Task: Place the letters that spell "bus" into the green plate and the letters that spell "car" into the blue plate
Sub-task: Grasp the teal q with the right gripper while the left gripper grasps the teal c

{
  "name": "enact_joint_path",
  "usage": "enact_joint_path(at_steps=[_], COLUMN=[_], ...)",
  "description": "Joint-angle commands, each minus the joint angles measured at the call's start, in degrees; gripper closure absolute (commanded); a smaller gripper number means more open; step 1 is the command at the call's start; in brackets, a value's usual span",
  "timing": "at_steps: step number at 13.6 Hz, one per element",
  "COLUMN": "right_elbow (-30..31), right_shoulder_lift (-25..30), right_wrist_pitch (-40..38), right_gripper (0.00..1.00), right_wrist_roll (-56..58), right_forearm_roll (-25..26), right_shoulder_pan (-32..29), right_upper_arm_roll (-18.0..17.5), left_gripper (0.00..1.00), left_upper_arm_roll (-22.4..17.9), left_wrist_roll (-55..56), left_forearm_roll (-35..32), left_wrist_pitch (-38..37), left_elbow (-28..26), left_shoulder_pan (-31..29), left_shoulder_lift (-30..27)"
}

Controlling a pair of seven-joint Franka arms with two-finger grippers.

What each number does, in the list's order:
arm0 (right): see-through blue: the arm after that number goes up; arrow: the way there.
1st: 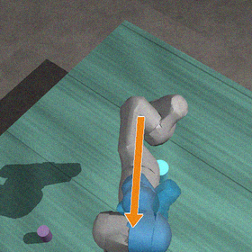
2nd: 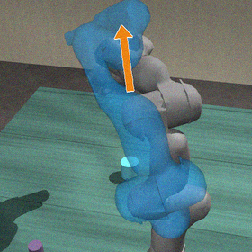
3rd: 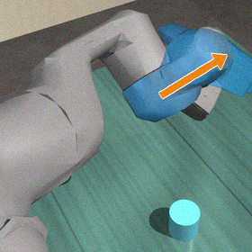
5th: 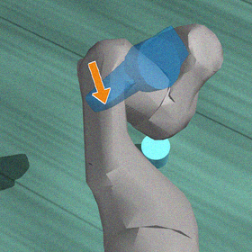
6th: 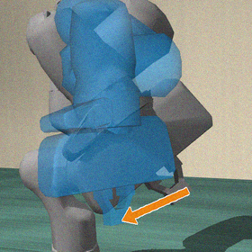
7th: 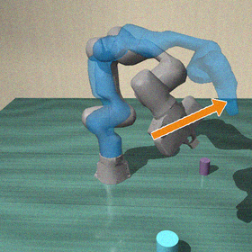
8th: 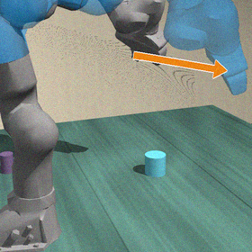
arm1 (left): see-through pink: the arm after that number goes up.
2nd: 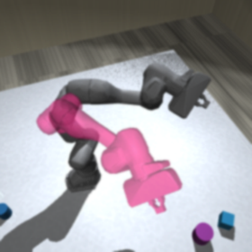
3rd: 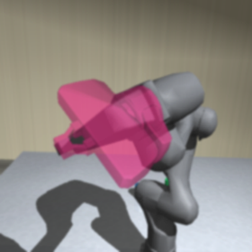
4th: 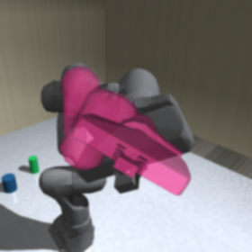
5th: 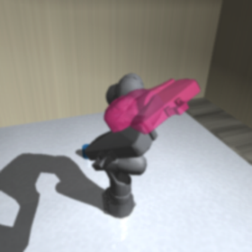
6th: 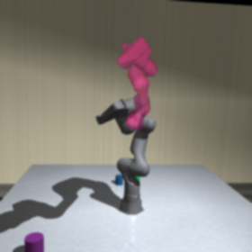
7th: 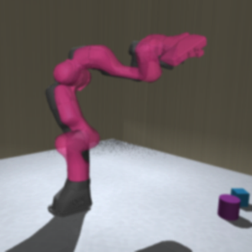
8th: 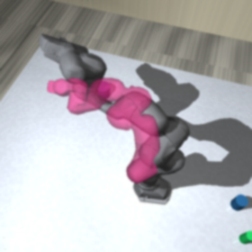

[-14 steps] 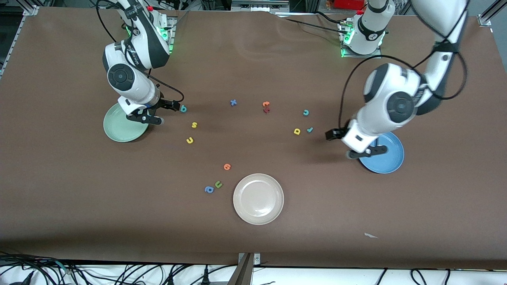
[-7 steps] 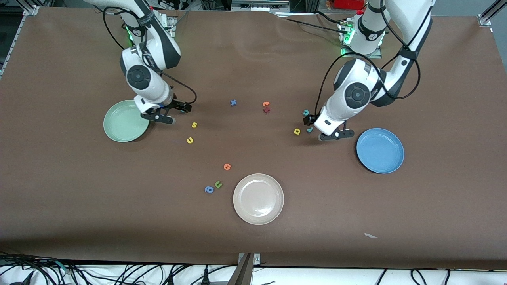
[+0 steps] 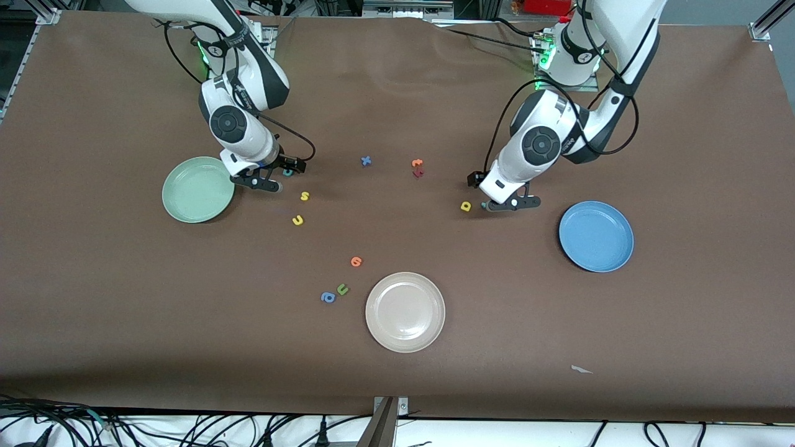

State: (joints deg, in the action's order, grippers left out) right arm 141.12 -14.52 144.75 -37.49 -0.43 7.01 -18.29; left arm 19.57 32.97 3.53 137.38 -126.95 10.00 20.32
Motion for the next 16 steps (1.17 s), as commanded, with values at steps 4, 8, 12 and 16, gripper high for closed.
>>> enact_joint_path(at_steps=[4, 8, 12, 16], right_elbow=[2.2, 2.2, 2.2, 2.2], right_shoulder_lift=[-0.4, -0.4, -0.6, -1.6], right_wrist_pitch=[3.5, 3.6, 3.6, 5.3], right_gripper=[0.33, 0.39, 0.43, 0.43], right_wrist_roll=[-0.1, 0.0, 0.0, 0.1], right_forearm_roll=[-1.0, -1.0, -1.0, -1.0], right_shoulder_pan=[-0.2, -0.2, -0.2, -0.2], right_upper_arm_roll=[-0.3, -0.3, -0.3, -0.3], left_gripper=[0.00, 0.00, 0.07, 0.20], left_upper_arm_roll=[-0.2, -0.2, -0.2, -0.1], left_wrist_roll=[4.6, 5.7, 10.7, 11.4], left_forearm_roll=[-0.1, -1.3, -8.4, -9.0], left_wrist_pitch=[10.5, 11.4, 11.9, 11.9], left_elbow=[-6.6, -7.6, -7.7, -7.8], left_shoulder_pan=[3.9, 4.5, 4.4, 4.4], left_shoulder_lift=[-0.5, -0.6, 0.9, 1.3])
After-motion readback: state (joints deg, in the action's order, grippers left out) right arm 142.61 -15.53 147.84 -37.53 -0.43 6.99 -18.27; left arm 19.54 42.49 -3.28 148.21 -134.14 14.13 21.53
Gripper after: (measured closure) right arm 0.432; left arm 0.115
